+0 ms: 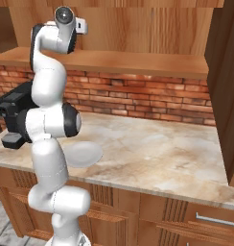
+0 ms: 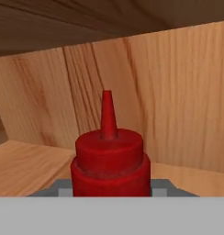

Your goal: Move the hot dog bun to the plate on the dining table and place the condiment next to that plate. Then navigate to the fridge and take the sausage and place it on the plate as well.

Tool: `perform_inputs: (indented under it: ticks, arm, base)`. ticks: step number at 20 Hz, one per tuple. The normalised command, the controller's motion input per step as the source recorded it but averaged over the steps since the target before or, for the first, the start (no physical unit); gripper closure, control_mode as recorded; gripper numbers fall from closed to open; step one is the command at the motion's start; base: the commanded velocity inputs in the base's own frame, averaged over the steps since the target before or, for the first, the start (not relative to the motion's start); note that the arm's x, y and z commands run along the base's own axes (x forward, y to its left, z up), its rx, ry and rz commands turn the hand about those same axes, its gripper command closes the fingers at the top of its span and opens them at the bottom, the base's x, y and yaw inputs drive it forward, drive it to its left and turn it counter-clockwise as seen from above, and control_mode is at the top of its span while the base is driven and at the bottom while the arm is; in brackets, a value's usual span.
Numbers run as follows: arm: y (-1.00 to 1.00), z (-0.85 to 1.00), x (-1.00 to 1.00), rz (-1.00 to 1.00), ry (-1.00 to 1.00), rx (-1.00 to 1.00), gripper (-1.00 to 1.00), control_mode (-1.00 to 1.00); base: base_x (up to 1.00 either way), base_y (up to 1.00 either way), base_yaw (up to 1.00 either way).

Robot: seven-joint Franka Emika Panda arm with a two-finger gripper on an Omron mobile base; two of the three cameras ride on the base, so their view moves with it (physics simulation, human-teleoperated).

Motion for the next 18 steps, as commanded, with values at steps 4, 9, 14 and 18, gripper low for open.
perform_inputs:
  ticks: [4,9,14,18]
  arm:
    - [-0.5,-0.19,-1.0,0.0,-0.18,0.01,1.0,-1.0]
    - [-0.65,-0.33,-1.0,-0.01,-0.25,0.08,1.0,-1.0]
    - [-0.47,0.17,-1.0,-0.02,-0.14,0.02,1.0,-1.0]
    - [-0.19,0.56,-1.0,-0.01,-0.01,0.01,1.0,-1.0]
  base:
    - [0.0,0.0,0.0]
    - [0.0,0.0,0.0]
    - [0.0,0.0,0.0]
    - [0.0,0.0,0.0]
